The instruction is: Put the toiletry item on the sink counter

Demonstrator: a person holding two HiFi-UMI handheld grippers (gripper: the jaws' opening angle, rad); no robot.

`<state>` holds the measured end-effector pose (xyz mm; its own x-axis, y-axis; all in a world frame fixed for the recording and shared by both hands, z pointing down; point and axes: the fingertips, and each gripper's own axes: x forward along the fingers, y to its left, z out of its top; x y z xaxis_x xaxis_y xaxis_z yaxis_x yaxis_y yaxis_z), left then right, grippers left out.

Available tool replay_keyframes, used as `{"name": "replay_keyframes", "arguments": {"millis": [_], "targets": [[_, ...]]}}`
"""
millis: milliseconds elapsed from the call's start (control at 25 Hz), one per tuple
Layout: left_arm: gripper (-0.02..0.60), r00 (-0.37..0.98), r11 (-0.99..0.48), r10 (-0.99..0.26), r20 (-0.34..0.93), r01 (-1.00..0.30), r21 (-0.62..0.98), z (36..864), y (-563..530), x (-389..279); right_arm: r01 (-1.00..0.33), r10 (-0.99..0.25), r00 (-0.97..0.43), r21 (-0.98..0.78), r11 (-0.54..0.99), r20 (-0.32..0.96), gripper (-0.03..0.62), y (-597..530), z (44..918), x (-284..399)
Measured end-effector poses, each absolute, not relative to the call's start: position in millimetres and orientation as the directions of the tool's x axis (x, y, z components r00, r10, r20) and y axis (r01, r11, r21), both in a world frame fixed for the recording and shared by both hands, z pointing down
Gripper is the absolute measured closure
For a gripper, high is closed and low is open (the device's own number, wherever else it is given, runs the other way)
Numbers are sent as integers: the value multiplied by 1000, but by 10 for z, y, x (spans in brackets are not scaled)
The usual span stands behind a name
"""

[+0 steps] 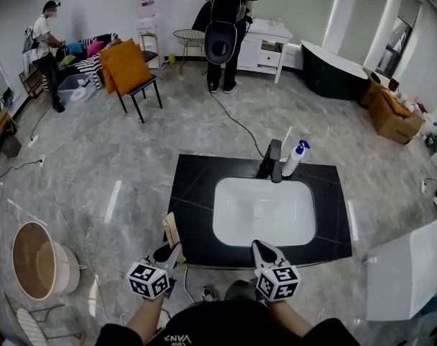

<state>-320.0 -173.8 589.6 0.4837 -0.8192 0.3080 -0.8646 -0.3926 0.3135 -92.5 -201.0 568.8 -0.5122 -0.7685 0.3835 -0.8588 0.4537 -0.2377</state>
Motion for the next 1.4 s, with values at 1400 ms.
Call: {"name": "replay_keyframes", "arguments": {"millis": [1400], "targets": [[541, 408, -384, -738, 537, -909, 162, 6461, -3321, -3197, -869, -771, -493, -267, 416, 403, 594, -3147, 5788, -400]]}}
